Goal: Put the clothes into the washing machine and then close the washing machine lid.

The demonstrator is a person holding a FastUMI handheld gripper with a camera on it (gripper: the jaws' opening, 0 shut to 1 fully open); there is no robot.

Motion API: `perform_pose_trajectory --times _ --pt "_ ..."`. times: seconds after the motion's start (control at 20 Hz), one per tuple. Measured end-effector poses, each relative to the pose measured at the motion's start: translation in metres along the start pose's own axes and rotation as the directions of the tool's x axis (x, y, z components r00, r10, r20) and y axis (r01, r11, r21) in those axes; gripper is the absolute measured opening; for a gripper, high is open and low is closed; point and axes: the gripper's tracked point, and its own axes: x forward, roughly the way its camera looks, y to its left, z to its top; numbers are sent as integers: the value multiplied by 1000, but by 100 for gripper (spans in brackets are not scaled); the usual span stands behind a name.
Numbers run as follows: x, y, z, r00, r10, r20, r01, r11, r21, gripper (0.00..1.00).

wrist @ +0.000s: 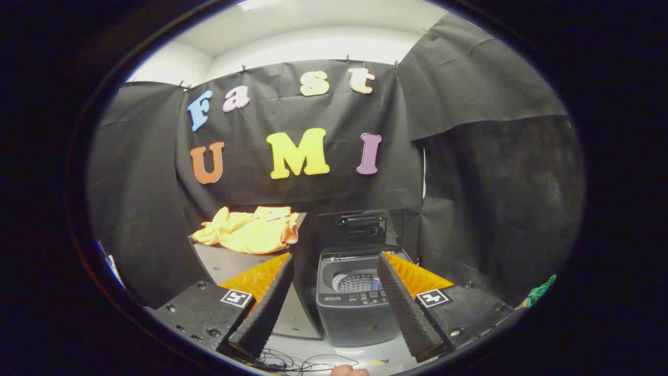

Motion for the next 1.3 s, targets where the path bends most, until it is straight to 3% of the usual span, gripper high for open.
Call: perform_pose_trajectory --times 1.3 --pt "7 6 -1 1000 22 -17 -22 1000 12 100"
